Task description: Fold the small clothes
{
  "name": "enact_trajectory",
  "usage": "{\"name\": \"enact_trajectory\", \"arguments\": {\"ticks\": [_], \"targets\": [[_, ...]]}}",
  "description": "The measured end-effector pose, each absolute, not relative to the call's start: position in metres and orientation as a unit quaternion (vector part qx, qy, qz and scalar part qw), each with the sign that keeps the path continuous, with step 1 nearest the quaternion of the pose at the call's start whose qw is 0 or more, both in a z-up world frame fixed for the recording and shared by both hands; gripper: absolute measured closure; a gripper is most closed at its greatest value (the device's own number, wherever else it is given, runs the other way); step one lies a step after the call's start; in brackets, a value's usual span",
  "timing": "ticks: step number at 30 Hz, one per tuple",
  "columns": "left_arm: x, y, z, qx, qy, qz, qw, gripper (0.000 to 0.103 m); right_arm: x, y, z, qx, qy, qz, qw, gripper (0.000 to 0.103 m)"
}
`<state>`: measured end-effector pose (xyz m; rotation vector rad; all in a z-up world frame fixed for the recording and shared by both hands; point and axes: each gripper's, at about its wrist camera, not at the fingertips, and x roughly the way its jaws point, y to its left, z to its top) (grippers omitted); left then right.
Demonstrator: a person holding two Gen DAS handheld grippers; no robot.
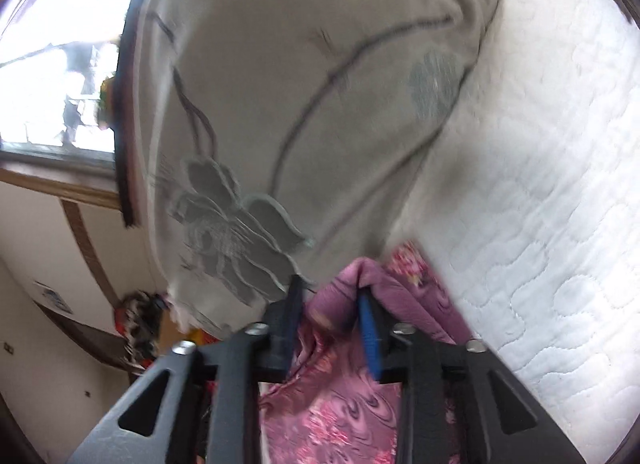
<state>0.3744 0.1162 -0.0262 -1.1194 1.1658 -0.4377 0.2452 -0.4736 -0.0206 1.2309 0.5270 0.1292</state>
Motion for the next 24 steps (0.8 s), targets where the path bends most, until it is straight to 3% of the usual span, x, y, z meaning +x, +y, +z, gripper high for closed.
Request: {"name": "enact_trajectory", "arguments": {"ticks": [4, 12, 13, 15, 19, 22, 24], "targets": [[0.349, 0.114, -0.011, -0.455, 0.526, -0.213, 0.686, 0.053, 0.224, -0.481, -0.015, 0.547, 0.237, 0.027, 0.803, 0.054], [0.284, 0.06, -0.033, -0.341, 0.545, -0.164, 0.748, 0.052, 0.232, -0.467, -0.025, 0.455, 0.325, -0.036, 0.828, 0.054], [0.278, 0.053, -0.032, -0.313, 0.533, -0.154, 0.771, 0.052, 0.237, -0.46, -0.023, 0.439, 0.331, -0.035, 0.834, 0.057], [0.271, 0.042, -0.026, -0.273, 0.515, -0.138, 0.8, 0.051, 0.244, -0.447, -0.01, 0.39, 0.332, -0.018, 0.859, 0.095], [0.269, 0.035, -0.025, -0.244, 0.495, -0.117, 0.826, 0.051, 0.244, -0.446, 0.002, 0.348, 0.316, -0.054, 0.881, 0.097], [0.269, 0.035, -0.022, -0.231, 0.487, -0.122, 0.833, 0.051, 0.253, -0.457, -0.029, 0.339, 0.403, -0.088, 0.846, 0.097], [0.272, 0.036, -0.017, -0.22, 0.494, -0.122, 0.832, 0.051, 0.24, -0.452, -0.017, 0.32, 0.385, -0.091, 0.861, 0.088]]}}
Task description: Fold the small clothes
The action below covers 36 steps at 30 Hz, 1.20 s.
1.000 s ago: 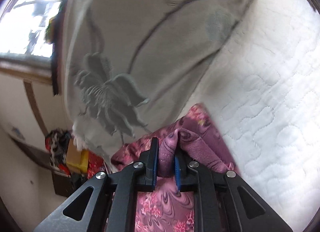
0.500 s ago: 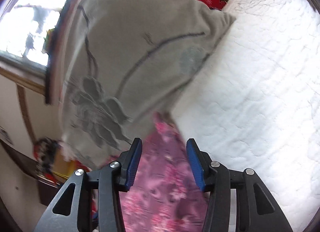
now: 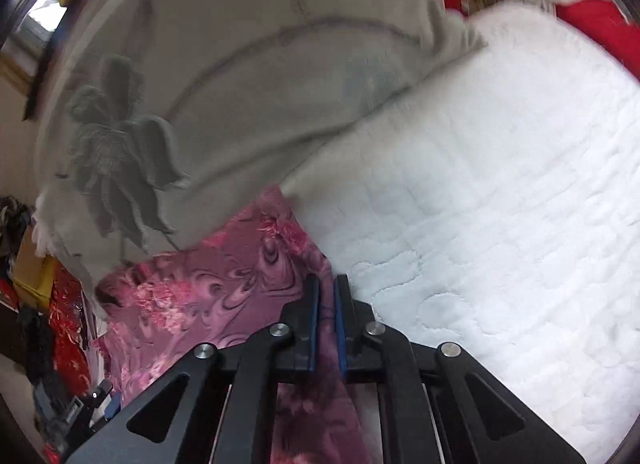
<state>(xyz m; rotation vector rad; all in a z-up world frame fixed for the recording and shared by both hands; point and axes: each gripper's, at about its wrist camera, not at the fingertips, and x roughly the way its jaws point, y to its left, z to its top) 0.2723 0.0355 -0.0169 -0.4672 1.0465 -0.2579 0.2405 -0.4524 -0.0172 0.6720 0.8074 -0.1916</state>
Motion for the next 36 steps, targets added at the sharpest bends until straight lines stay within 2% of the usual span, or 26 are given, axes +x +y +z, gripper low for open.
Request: {"name": "enact_trajectory", "arguments": {"ticks": [3, 5, 6, 7, 8, 9, 10, 14, 18, 19, 20, 24, 26, 30, 36], "targets": [[0.273, 0.036, 0.0, -0.193, 0.477, -0.106, 0.851, 0.051, 0.213, -0.442, 0.001, 0.303, 0.365, -0.083, 0.876, 0.079], [0.268, 0.035, 0.008, -0.153, 0.469, -0.089, 0.865, 0.043, 0.19, -0.438, 0.002, 0.308, 0.358, -0.078, 0.878, 0.054], [0.266, 0.035, 0.006, -0.133, 0.473, -0.073, 0.868, 0.038, 0.179, -0.434, -0.002, 0.307, 0.36, -0.081, 0.877, 0.049], [0.267, 0.033, 0.001, -0.122, 0.481, -0.066, 0.866, 0.038, 0.171, -0.432, -0.009, 0.308, 0.367, -0.083, 0.874, 0.047], [0.269, 0.031, -0.007, -0.11, 0.494, -0.063, 0.86, 0.038, 0.166, -0.428, -0.019, 0.308, 0.38, -0.079, 0.868, 0.052], [0.273, 0.027, -0.02, -0.095, 0.517, -0.057, 0.849, 0.038, 0.167, -0.422, -0.027, 0.303, 0.397, -0.069, 0.864, 0.063], [0.274, 0.025, -0.025, -0.082, 0.519, -0.054, 0.849, 0.038, 0.166, -0.419, -0.028, 0.295, 0.403, -0.054, 0.865, 0.096], [0.269, 0.009, -0.025, -0.014, 0.493, -0.038, 0.869, 0.034, 0.145, -0.421, -0.01, 0.296, 0.338, -0.062, 0.891, 0.096], [0.272, 0.009, -0.027, -0.019, 0.494, -0.041, 0.869, 0.032, 0.153, -0.429, -0.042, 0.312, 0.394, -0.084, 0.861, 0.096], [0.272, 0.013, -0.025, -0.027, 0.495, -0.044, 0.867, 0.032, 0.147, -0.432, -0.038, 0.315, 0.386, -0.091, 0.862, 0.092], [0.271, 0.017, -0.02, -0.033, 0.498, -0.043, 0.865, 0.032, 0.142, -0.431, -0.031, 0.309, 0.382, -0.103, 0.865, 0.082], [0.258, 0.019, 0.003, -0.047, 0.473, -0.05, 0.878, 0.032, 0.12, -0.417, 0.003, 0.28, 0.341, -0.08, 0.894, 0.082], [0.256, 0.016, 0.004, -0.05, 0.481, -0.063, 0.873, 0.032, 0.113, -0.406, 0.006, 0.256, 0.335, -0.07, 0.904, 0.078], [0.264, 0.014, -0.028, -0.046, 0.536, -0.065, 0.84, 0.03, 0.125, -0.399, -0.042, 0.244, 0.427, -0.086, 0.866, 0.075], [0.252, 0.059, -0.011, -0.099, 0.518, -0.074, 0.846, 0.03, 0.115, -0.391, -0.01, 0.228, 0.373, -0.108, 0.893, 0.073]]}}
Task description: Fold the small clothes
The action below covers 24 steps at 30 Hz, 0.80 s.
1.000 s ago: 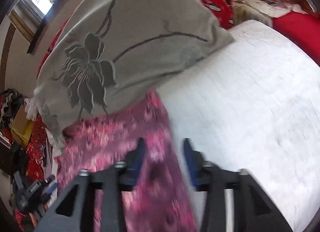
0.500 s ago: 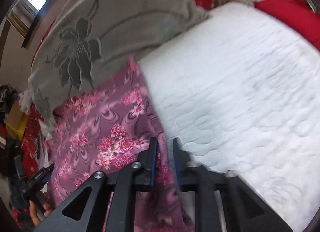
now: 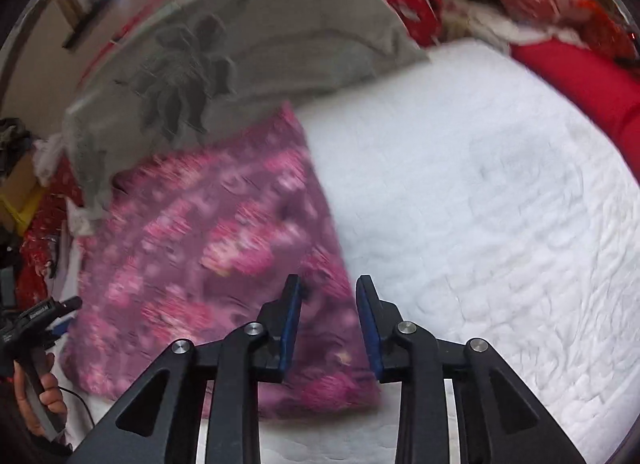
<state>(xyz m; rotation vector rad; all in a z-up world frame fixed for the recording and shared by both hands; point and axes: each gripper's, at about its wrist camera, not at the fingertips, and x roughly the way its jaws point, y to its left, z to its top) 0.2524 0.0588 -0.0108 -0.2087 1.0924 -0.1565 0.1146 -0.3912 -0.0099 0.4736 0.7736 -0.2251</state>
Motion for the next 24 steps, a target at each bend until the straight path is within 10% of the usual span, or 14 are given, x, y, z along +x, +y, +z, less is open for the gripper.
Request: {"name": "enact_trajectory", "arguments": {"ticks": [24], "targets": [[0.313, 0.029, -0.009, -0.051, 0.551, -0.155, 0.818, 0.029, 0.191, -0.366, 0.007, 0.205, 0.347, -0.121, 0.907, 0.062]]}}
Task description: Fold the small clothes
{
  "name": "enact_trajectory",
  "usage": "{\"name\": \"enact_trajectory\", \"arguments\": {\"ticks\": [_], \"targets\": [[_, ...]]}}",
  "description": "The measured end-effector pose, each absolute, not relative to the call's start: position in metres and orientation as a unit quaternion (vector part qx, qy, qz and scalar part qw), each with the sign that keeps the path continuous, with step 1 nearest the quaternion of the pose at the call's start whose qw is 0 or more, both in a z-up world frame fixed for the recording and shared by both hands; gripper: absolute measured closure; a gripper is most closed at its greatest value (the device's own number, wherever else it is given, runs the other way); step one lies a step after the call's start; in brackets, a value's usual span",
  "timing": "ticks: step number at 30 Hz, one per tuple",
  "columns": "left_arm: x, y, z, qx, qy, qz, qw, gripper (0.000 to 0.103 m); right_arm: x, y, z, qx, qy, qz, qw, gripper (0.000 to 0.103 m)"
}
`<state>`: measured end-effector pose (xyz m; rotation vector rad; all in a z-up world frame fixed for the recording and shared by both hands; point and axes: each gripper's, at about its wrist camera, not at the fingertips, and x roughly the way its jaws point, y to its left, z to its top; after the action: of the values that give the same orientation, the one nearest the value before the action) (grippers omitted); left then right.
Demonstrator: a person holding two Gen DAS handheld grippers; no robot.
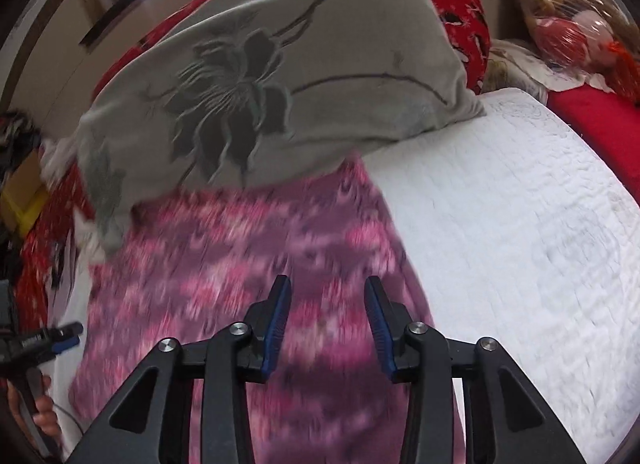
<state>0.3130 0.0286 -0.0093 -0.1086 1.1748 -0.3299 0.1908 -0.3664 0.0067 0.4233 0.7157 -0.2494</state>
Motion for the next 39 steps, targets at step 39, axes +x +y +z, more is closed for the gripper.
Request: {"name": "enact_trajectory", "arguments": {"ticks": [39], "targets": [[0.265, 0.071, 0.006, 0.066, 0.554, -0.099, 0.824, 0.018, 0.16, -0.073, -0.03, -0.112, 0.435, 0.161, 0.878, 0.036]]}}
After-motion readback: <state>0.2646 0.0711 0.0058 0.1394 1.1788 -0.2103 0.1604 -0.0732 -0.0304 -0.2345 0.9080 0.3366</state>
